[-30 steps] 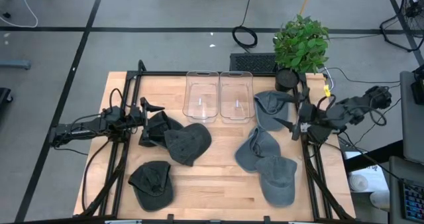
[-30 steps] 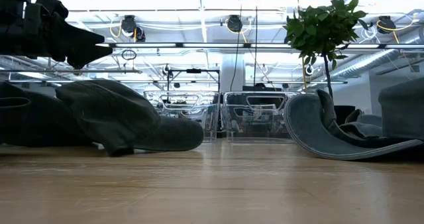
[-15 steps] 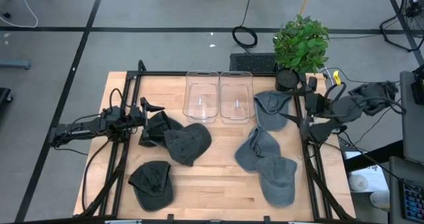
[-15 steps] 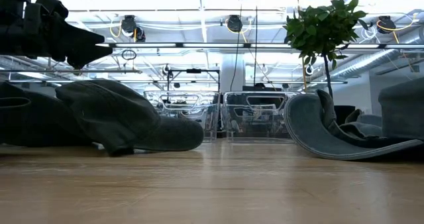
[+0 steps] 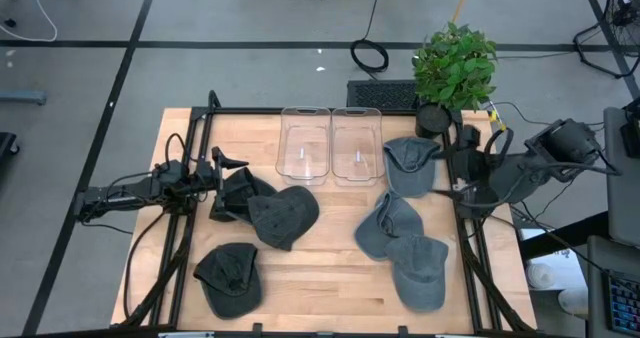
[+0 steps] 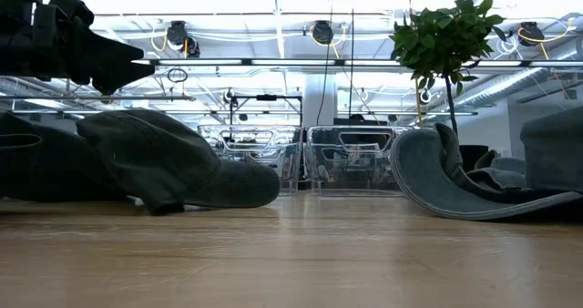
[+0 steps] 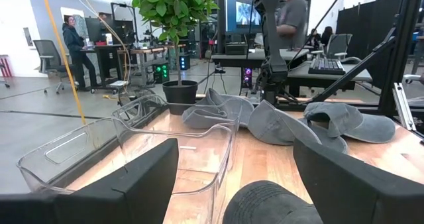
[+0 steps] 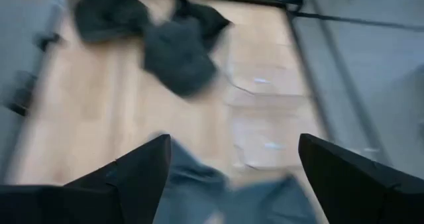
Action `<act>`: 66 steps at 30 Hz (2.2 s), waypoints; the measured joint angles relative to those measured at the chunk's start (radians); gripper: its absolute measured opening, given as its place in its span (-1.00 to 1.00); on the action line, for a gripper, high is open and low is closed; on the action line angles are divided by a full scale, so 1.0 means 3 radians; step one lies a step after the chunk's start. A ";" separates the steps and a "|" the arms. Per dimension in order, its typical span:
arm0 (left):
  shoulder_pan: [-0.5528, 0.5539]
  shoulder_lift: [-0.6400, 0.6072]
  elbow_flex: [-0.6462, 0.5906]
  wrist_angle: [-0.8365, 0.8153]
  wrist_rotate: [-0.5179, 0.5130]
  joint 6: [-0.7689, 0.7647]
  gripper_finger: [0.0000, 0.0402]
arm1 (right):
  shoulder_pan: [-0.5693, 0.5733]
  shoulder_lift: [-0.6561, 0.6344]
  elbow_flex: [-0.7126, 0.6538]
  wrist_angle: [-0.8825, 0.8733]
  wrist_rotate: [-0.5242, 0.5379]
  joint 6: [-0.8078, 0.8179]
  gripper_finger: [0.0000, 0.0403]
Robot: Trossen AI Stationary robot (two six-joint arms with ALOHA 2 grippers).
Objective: Pick & Place hat
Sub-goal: Put the bottom gray cap into the left transparent bin
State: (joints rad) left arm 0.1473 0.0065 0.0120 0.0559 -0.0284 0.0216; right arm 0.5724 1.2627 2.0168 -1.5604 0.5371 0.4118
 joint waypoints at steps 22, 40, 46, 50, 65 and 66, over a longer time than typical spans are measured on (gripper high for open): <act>0.0000 -0.0001 0.0000 0.0000 0.0000 0.0000 0.52 | 0.0574 0.0654 0.0134 -0.0036 -0.2056 0.2147 0.58; 0.0000 0.0001 0.0000 0.0000 0.0001 0.0000 0.52 | 0.1057 0.1267 -0.0059 0.0007 -0.2128 0.2604 0.58; 0.0000 0.0001 0.0000 0.0000 0.0000 0.0000 0.52 | 0.1250 0.1357 -0.0317 0.0140 -0.2053 0.2790 0.58; 0.0000 0.0001 0.0000 0.0000 0.0000 0.0000 0.52 | 0.1371 0.1355 -0.0513 0.0355 -0.2055 0.2891 0.58; 0.0000 0.0001 0.0000 0.0000 0.0000 0.0000 0.52 | 0.1602 0.1370 -0.1443 0.1296 -0.2057 0.2997 0.58; 0.0000 0.0001 0.0000 0.0000 0.0000 -0.0001 0.52 | 0.1612 0.1377 -0.1521 0.1418 -0.2060 0.3029 0.58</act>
State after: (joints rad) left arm 0.1474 0.0067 0.0120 0.0559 -0.0284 0.0214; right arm 1.0559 1.6757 1.5604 -1.1350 -0.0810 1.3207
